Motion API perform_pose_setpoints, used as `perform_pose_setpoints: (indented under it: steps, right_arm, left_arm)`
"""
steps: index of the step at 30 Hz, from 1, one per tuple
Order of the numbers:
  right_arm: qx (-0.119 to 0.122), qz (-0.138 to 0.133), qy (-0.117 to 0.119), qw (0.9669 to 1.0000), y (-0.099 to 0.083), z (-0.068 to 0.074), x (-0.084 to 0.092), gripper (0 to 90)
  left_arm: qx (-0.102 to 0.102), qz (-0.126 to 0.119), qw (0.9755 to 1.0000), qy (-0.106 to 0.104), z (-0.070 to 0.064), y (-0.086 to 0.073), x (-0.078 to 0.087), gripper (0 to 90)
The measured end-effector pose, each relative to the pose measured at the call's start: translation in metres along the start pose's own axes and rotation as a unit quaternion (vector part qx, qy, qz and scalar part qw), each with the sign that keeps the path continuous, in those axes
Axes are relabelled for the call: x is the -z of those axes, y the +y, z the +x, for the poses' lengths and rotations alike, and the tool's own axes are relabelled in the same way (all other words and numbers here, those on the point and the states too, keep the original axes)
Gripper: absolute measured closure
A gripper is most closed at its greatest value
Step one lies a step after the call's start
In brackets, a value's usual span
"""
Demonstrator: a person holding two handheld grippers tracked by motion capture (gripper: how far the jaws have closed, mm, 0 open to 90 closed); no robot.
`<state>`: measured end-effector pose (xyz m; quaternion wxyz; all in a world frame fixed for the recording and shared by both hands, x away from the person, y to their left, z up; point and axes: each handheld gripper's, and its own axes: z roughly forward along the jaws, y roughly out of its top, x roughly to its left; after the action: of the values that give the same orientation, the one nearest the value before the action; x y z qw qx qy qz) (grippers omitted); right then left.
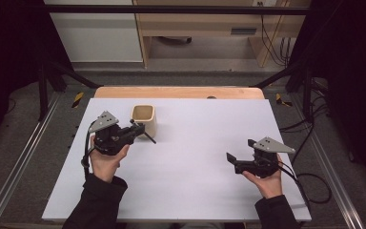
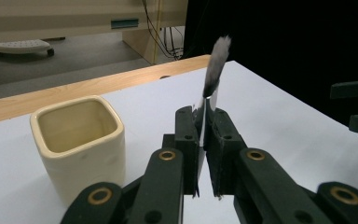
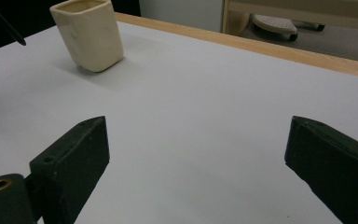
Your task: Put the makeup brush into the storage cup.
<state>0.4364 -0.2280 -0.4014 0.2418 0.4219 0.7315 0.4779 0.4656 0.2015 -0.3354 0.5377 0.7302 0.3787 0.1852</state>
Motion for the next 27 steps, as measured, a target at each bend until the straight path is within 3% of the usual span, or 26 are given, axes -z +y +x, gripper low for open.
perform_pose_setpoints:
  steps: [14, 27]
  right_arm:
    - [0.000, 0.002, -0.014, 0.9999, -0.003, -0.006, 0.003, 6.6]
    - [0.000, -0.001, -0.014, 0.9999, -0.003, -0.007, 0.005, 6.6]
  left_arm:
    - [-0.006, 0.002, 0.9999, 0.015, 0.012, 0.008, 0.001, 83.6]
    - [-0.018, 0.011, 0.9990, 0.039, 0.020, 0.029, 0.003, 83.6]
